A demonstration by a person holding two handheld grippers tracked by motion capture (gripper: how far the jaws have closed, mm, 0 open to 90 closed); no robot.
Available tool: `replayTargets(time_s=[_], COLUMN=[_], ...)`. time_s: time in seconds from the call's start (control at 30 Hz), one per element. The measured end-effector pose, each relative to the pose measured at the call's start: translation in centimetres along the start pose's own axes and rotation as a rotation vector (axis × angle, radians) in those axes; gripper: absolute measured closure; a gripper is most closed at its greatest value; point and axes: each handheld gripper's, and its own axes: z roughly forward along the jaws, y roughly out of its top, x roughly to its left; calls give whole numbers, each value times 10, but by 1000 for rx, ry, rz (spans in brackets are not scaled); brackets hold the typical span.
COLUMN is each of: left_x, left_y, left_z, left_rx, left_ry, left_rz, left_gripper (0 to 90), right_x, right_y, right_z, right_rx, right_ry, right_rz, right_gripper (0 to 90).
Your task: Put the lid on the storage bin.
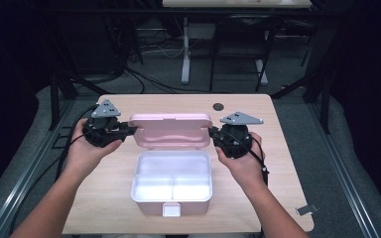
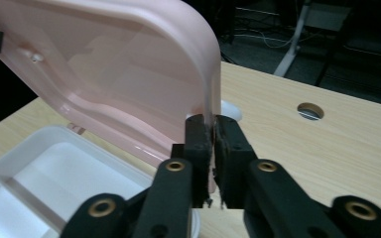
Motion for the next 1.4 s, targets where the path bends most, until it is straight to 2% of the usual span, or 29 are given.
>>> replayTargets(time_s=[0.07,0.2,0.33,0.6,0.7,1.0,1.17,1.3,1.4], left_x=[-2,-3,-4,-9,-12,-17,-20,-26,-28], left_y=[0,-1,-2,-4,-6,-15,-19,-23,-26], left_z=[-1,-3,-4,-7,-10,-16,-19,-24,-28], left_rx=[5,6,7,5,6,-21,-23,-16,-22], left_ry=[3,-3,-1,7,9,-16,-26,-22,-33], left_rz=[12,13,22,46,58,53,55,73,64], left_gripper=[771,773,772,771,768,741,724,712,706], right_x=[0,0,0,4,5,10,11,13,13], right_y=[-1,-2,1,4,3,-3,-8,-11,-15], right_z=[1,1,-2,-8,-14,-24,-31,-36,-39], right_rx=[-3,-2,-27,-37,-52,-42,-34,-28,-21], right_ry=[25,31,44,43,56,71,90,96,104], right_rz=[1,-1,2,-21,-21,-51,-53,-56,-54], right_gripper=[786,779,753,748,750,745,746,745,745])
